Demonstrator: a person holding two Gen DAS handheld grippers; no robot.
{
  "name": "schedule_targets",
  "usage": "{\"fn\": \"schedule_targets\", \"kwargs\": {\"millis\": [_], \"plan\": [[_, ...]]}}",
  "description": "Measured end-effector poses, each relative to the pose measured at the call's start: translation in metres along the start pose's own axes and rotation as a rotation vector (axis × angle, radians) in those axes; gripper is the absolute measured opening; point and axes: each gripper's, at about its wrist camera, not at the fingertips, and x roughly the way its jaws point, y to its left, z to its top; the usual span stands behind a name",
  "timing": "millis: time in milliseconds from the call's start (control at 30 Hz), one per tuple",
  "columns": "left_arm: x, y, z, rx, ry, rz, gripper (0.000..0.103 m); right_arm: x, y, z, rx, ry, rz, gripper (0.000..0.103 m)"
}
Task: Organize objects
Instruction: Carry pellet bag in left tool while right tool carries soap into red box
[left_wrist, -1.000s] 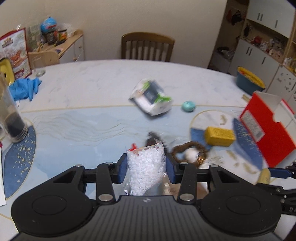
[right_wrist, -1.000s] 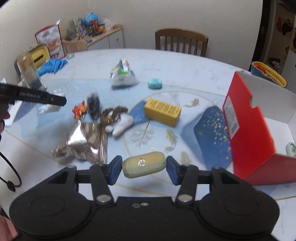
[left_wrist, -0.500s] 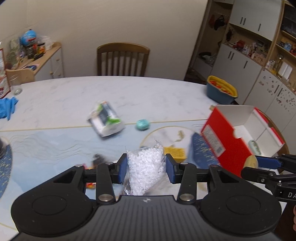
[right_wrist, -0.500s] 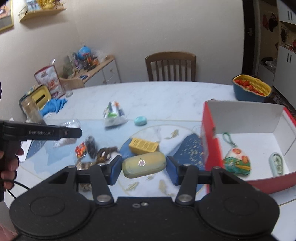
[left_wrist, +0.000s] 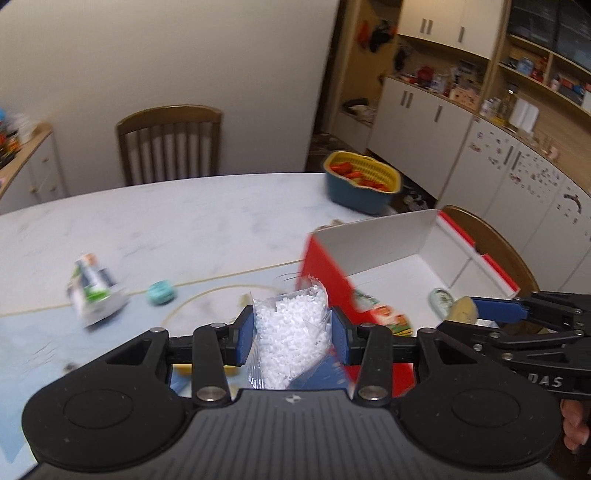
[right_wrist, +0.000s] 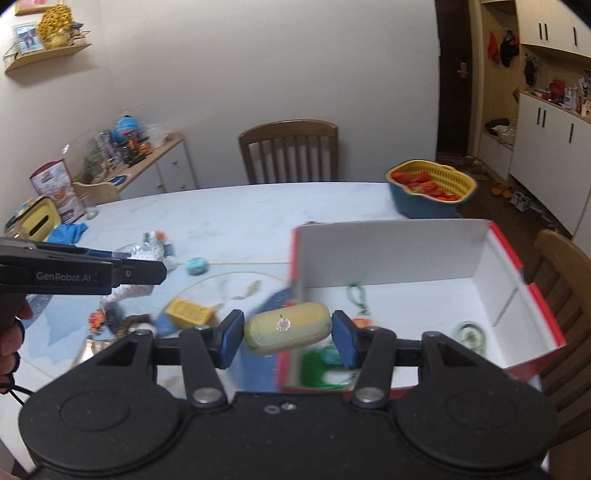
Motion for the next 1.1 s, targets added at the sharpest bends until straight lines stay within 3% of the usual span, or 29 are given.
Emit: {"fn": "schedule_targets", "kwargs": {"millis": [500, 800, 1100], "plan": [[0.079, -0.096, 0.045, 0.106, 0.056, -0.033, 0.042, 0.021, -0.091, 0.006, 0.001, 0.034, -0.052, 0.050], [0.140, -0.133, 0.069, 0.168, 0.129, -0.021, 0.042, 0.057, -0.112, 0.003, -0.058, 0.124, -0.053, 0.050], [0.206, -0.156, 0.067, 0.191, 0.236, 0.023, 0.042, 0.096, -0.125, -0.003, -0.102, 0.219, -0.048, 0.050]]}}
